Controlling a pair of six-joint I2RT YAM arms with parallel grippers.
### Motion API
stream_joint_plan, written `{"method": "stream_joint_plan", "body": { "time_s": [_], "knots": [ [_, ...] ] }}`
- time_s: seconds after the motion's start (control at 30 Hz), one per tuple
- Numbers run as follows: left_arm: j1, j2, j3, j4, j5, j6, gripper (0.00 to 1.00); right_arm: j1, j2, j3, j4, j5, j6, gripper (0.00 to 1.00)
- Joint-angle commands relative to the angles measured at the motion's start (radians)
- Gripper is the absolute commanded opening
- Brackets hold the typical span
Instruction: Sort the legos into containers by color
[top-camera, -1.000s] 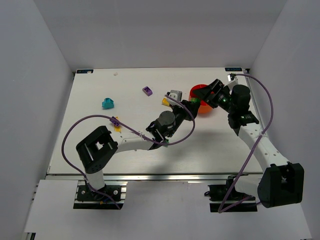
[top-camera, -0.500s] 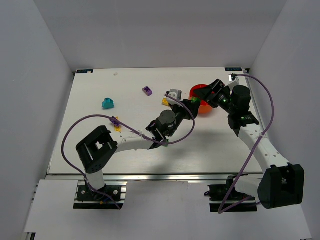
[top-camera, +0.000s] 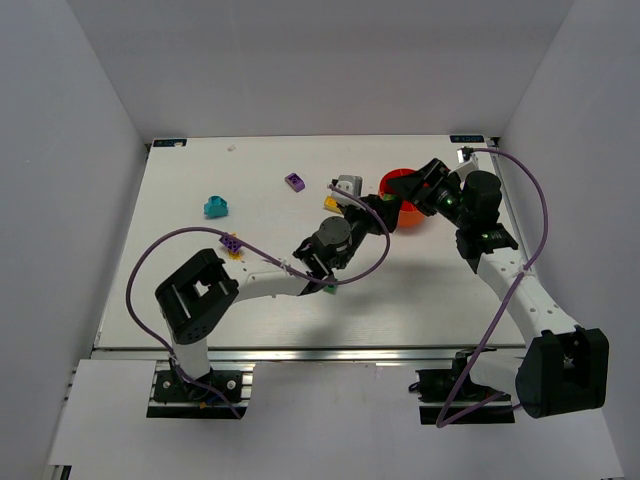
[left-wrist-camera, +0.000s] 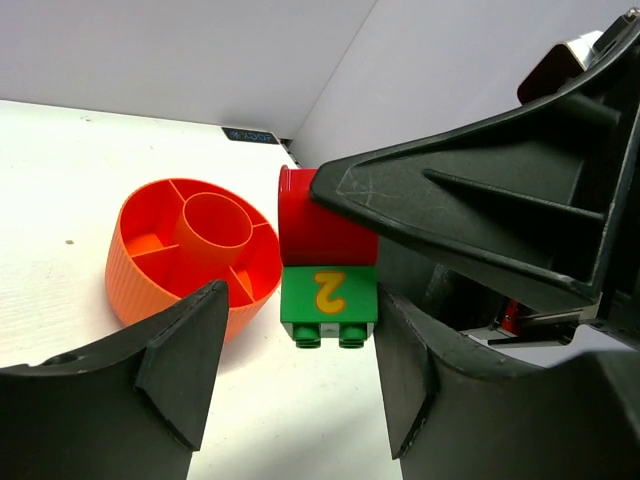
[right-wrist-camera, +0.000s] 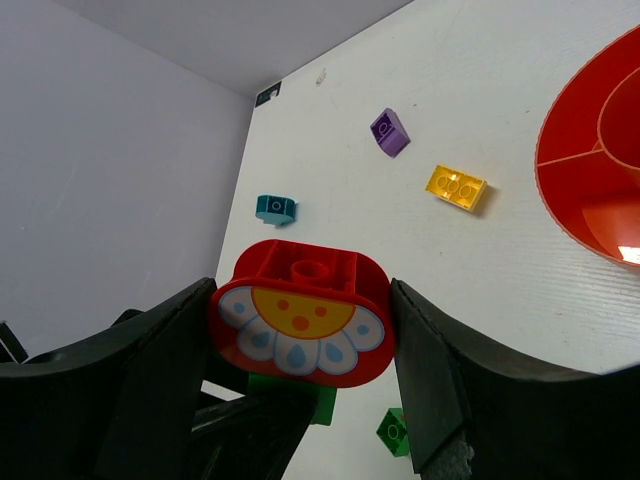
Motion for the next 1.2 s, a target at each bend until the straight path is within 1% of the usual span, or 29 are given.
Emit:
{"method": "stream_joint_plan", "body": {
  "time_s": [0.0, 0.1, 0.23, 0.27, 0.37, 0.4, 0.47, 0.5, 0.77, 1.17],
  "knots": [
    [0.012, -0.008, 0.036, 0.030, 0.002, 0.006, 0.69, -0.003, -0.034, -0.009, 0.036, -0.010, -0.005, 0.00],
    [0.012, -0.003, 0.044, 0.016, 0.004, 0.006, 0.64, -0.002, -0.034, -0.009, 0.036, -0.012, -0.005, 0.00],
    [0.012, -0.009, 0.034, 0.022, 0.013, 0.000, 0.45, -0.006, -0.037, -0.009, 0.036, -0.010, -0.005, 0.00],
    [0.012, -0.009, 0.028, 0.024, 0.013, -0.002, 0.35, -0.002, -0.035, -0.011, 0.036, -0.010, -0.006, 0.00],
    [0.012, -0.017, 0.012, 0.030, 0.033, -0.003, 0.19, -0.005, -0.035, -0.011, 0.042, -0.014, 0.000, 0.00],
    [0.012, -0.021, 0.005, 0.031, 0.040, -0.003, 0.09, -0.006, -0.034, -0.009, 0.043, -0.014, -0.002, 0.00],
    [0.012, -0.035, -0.008, 0.036, 0.057, -0.003, 0.02, -0.011, -0.032, -0.008, 0.043, -0.007, 0.005, 0.00],
    [0.012, -0.041, -0.022, 0.038, 0.065, -0.002, 0.00, -0.017, -0.032, -0.006, 0.045, -0.009, 0.006, 0.00],
    [0.012, -0.100, -0.105, 0.041, 0.102, 0.003, 0.00, -0.045, -0.017, 0.017, 0.039, 0.028, -0.001, 0.00],
    [0.012, -0.127, -0.150, 0.036, 0.109, 0.003, 0.00, -0.063, -0.009, 0.024, 0.057, 0.086, -0.078, 0.00]
  ]
}}
